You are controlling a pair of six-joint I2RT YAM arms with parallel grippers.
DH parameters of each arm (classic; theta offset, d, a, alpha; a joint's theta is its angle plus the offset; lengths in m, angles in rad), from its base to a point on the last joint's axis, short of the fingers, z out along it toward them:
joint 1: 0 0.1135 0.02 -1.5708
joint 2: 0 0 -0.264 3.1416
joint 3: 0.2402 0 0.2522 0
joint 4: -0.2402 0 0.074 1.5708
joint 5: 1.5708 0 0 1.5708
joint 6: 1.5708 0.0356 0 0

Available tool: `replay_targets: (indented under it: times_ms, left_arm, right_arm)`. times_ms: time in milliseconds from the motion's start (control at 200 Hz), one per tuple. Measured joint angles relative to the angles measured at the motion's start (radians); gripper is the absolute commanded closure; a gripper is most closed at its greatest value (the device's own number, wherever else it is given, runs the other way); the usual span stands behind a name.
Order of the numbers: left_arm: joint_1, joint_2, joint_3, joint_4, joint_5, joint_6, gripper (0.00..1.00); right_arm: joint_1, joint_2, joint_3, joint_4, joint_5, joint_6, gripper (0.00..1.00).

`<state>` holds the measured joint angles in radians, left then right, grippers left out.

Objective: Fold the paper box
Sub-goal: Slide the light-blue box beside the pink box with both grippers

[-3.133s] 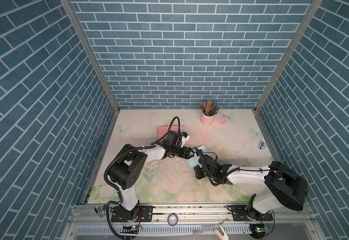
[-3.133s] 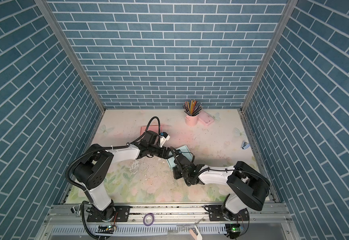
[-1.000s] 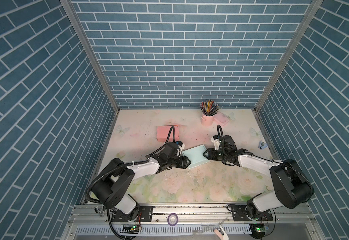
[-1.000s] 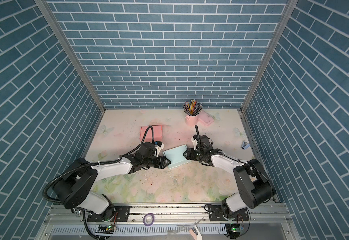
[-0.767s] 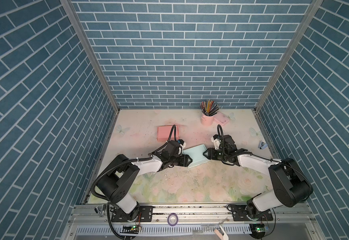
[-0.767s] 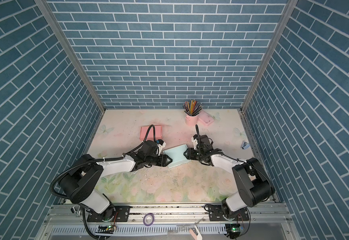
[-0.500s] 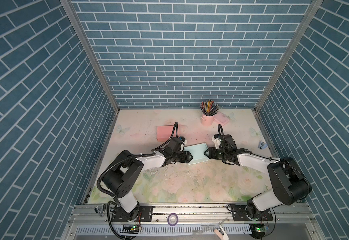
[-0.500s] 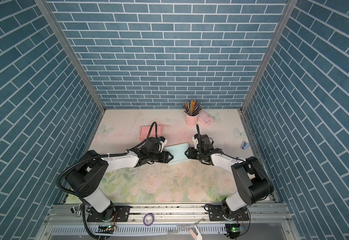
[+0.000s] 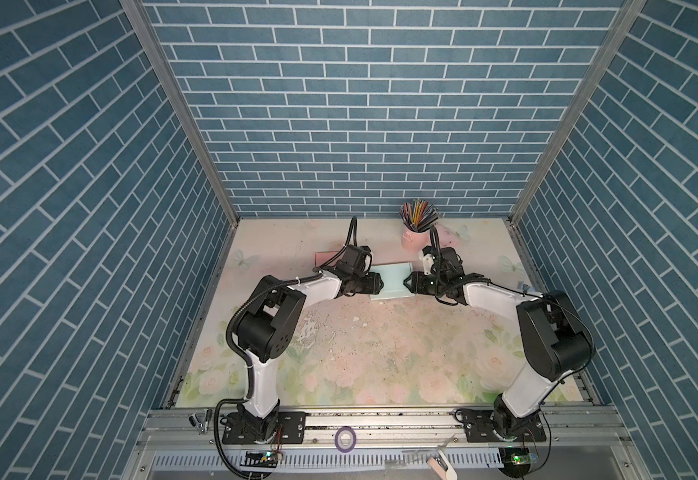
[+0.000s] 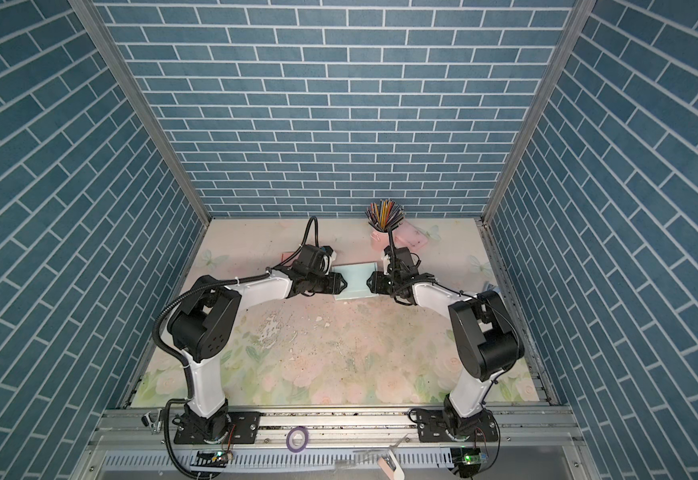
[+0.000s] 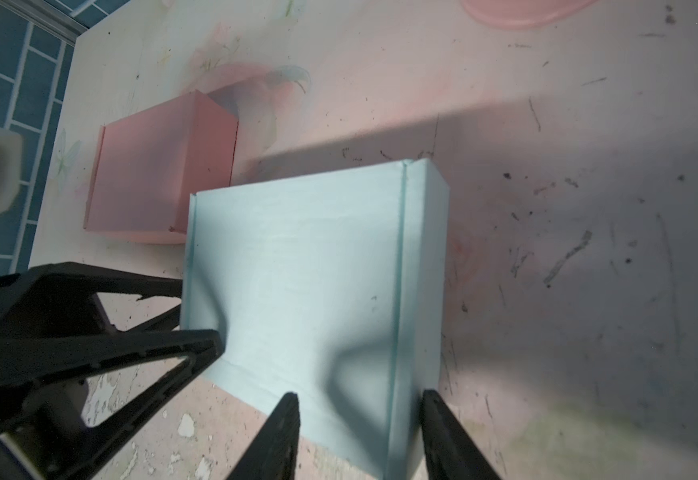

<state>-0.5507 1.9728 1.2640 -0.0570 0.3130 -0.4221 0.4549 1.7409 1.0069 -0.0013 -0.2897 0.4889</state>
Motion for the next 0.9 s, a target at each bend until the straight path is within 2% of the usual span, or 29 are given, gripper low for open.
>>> replay_targets:
  times_ms: [290,710,810,895]
  left_arm:
    - [0.022,0.07,0.136,-0.021,0.002,0.045,0.42]
    - [0.034,0.103,0.163,-0.035,0.003,0.049,0.41]
    - [0.034,0.103,0.162,-0.035,0.006,0.049,0.38]
    - [0.032,0.103,0.162,-0.036,0.013,0.054,0.3]
  right_arm:
    - [-0.016,0.075,0.046,-0.014,-0.008,0.0,0.52]
    - [-0.024,0.13,0.115,-0.023,0.0,-0.008,0.52]
    - [-0.024,0.133,0.119,-0.023,0.007,-0.024,0.5]
    - [-0.024,0.133,0.12,-0.024,0.006,-0.03,0.48]
